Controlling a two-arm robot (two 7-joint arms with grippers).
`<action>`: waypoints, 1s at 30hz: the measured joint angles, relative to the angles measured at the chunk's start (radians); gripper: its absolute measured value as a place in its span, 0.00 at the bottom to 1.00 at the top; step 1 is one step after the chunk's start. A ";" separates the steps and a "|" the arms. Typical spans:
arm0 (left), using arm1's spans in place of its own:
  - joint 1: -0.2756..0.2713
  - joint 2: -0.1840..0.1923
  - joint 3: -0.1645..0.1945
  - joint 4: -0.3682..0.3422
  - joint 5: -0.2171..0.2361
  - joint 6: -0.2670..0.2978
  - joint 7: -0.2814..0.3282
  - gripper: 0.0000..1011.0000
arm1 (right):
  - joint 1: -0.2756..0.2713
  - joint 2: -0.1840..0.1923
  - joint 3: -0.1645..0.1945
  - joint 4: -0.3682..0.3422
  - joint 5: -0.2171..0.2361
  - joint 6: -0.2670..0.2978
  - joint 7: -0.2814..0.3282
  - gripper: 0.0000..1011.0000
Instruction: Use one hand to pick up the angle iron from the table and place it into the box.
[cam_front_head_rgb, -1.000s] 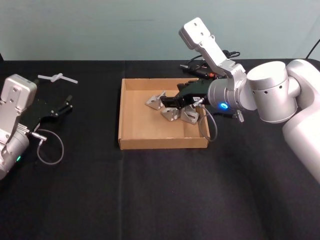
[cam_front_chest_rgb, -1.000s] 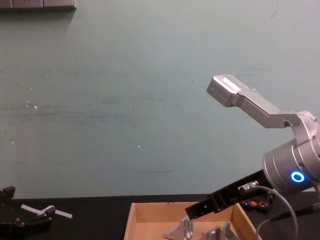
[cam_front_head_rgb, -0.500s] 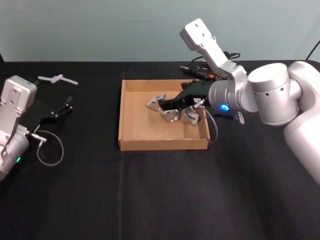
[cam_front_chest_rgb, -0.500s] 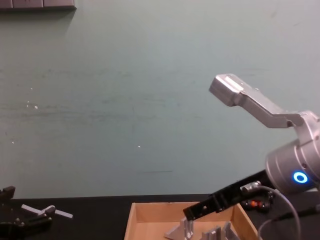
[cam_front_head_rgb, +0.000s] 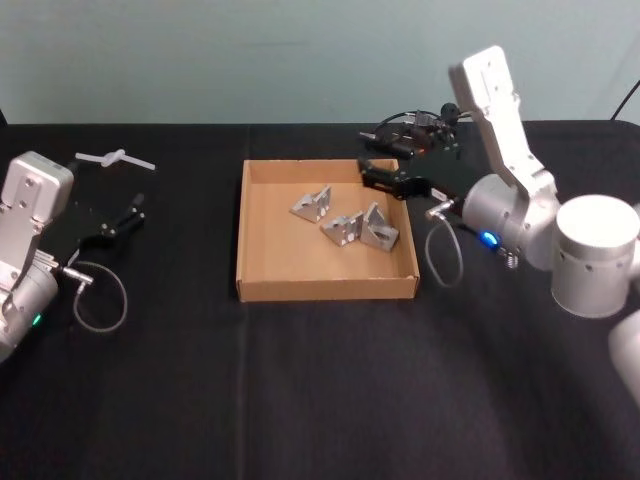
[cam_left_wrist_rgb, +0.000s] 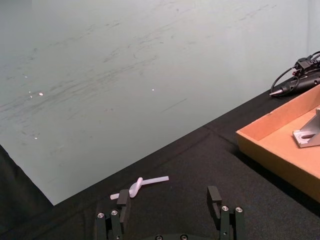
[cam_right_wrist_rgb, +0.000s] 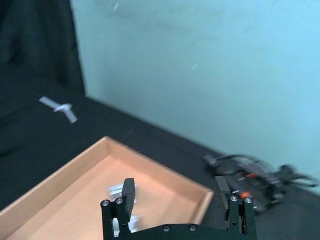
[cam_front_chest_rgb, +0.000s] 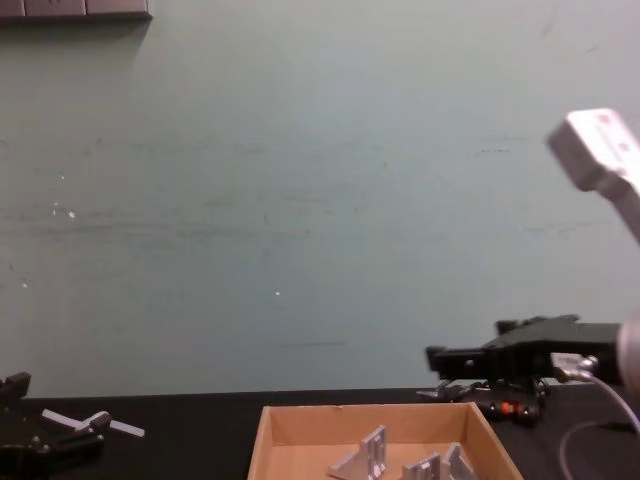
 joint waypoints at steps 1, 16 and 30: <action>0.000 0.000 0.000 0.000 0.000 0.000 0.000 0.99 | -0.024 -0.001 0.011 -0.003 -0.018 -0.058 -0.026 0.99; 0.000 0.000 0.000 0.000 0.000 0.000 0.000 0.99 | -0.114 -0.111 0.081 0.140 -0.161 -0.476 -0.264 0.99; 0.000 0.000 0.000 0.000 0.000 0.000 0.000 0.99 | -0.121 -0.129 0.094 0.159 -0.171 -0.510 -0.285 0.99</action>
